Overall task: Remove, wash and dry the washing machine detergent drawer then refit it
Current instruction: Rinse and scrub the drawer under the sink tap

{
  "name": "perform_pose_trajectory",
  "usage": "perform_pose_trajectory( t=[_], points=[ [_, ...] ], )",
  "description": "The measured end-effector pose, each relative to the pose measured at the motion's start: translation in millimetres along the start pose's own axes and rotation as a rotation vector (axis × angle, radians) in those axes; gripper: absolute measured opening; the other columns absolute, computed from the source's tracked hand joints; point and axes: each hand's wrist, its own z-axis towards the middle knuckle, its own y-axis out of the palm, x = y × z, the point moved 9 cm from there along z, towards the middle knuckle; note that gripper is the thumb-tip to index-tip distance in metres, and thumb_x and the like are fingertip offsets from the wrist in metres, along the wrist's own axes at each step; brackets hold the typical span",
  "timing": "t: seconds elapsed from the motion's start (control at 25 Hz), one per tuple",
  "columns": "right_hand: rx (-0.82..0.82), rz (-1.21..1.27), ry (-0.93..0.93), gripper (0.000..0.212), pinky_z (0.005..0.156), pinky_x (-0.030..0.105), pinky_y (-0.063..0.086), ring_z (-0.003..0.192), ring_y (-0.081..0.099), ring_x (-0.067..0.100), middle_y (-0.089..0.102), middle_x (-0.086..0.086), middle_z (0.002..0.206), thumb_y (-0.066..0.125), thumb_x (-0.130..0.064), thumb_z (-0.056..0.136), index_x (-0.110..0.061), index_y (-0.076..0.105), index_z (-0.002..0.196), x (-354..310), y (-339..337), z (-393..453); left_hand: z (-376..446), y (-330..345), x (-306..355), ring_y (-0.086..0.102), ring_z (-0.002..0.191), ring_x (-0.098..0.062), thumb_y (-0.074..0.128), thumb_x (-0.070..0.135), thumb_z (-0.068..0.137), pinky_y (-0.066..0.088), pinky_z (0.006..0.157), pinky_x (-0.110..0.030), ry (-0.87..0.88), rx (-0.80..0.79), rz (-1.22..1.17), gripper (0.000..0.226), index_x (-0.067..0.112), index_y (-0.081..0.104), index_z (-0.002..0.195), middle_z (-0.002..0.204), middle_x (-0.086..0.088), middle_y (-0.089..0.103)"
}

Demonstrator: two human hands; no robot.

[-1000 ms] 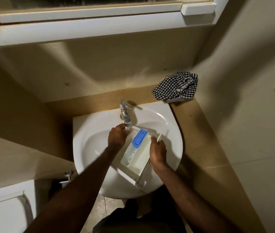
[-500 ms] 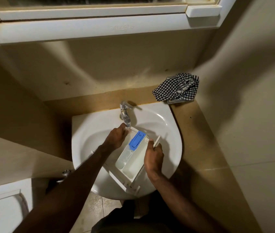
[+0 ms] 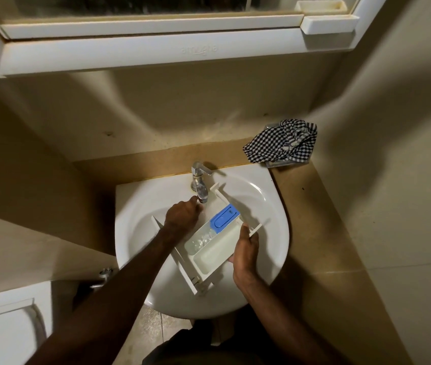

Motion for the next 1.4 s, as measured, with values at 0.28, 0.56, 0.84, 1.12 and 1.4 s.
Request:
perform_pose_trajectory(
  t=[0.28, 0.56, 0.84, 1.12, 1.4],
  points=[
    [-0.001, 0.154, 0.077, 0.028, 0.105, 0.061, 0.052, 0.117, 0.069, 0.031, 0.072, 0.008, 0.127, 0.057, -0.046, 0.101, -0.032, 0.064, 0.124, 12.6, 9.3, -0.7, -72.1, -6.3, 35.5, 0.046, 0.139, -0.038, 0.052, 0.017, 0.098, 0.039, 0.115, -0.048, -0.053, 0.246, -0.089, 0.053, 0.003, 0.043, 0.148, 0.152, -0.021, 0.047],
    [-0.152, 0.182, 0.116, 0.038, 0.079, 0.046, 0.063, 0.108, 0.075, 0.027, 0.075, 0.010, 0.123, 0.041, -0.041, 0.111, -0.022, 0.060, 0.139, 12.1, 11.5, 0.0, -42.3, 7.5, 33.7, 0.065, 0.111, -0.027, 0.039, 0.031, 0.108, 0.050, 0.087, -0.034, 0.096, -0.024, -0.388, 0.036, 0.020, 0.061, 0.135, 0.132, -0.008, 0.069],
    [-0.199, 0.184, 0.108, 0.043, 0.088, 0.049, 0.062, 0.115, 0.072, 0.029, 0.074, 0.010, 0.127, 0.041, -0.045, 0.110, -0.023, 0.058, 0.142, 12.3, 14.3, -1.3, -33.9, 10.2, 47.1, 0.054, 0.128, -0.020, 0.041, 0.029, 0.110, 0.040, 0.105, -0.031, 0.119, -0.188, -0.563, 0.043, 0.020, 0.048, 0.151, 0.151, -0.004, 0.053],
    [-0.170, 0.264, 0.171, 0.044, 0.084, 0.050, 0.062, 0.115, 0.070, 0.036, 0.072, 0.016, 0.127, 0.042, -0.044, 0.109, -0.020, 0.057, 0.143, 27.7, 20.4, -7.7, -42.2, -2.4, 11.5, 0.068, 0.071, -0.009, 0.069, 0.048, 0.093, 0.049, 0.063, -0.025, -0.106, 0.147, -0.559, 0.026, 0.028, 0.081, 0.106, 0.086, 0.006, 0.080],
    [-0.196, 0.258, 0.136, 0.037, 0.077, 0.048, 0.063, 0.111, 0.073, 0.030, 0.074, 0.011, 0.123, 0.044, -0.042, 0.110, -0.025, 0.060, 0.138, 20.8, 16.6, -7.7, -29.2, 6.9, 44.2, 0.059, 0.120, -0.027, 0.036, 0.039, 0.108, 0.041, 0.099, -0.038, 0.245, -0.002, -0.296, 0.043, 0.017, 0.051, 0.143, 0.139, -0.010, 0.061]
  ],
)
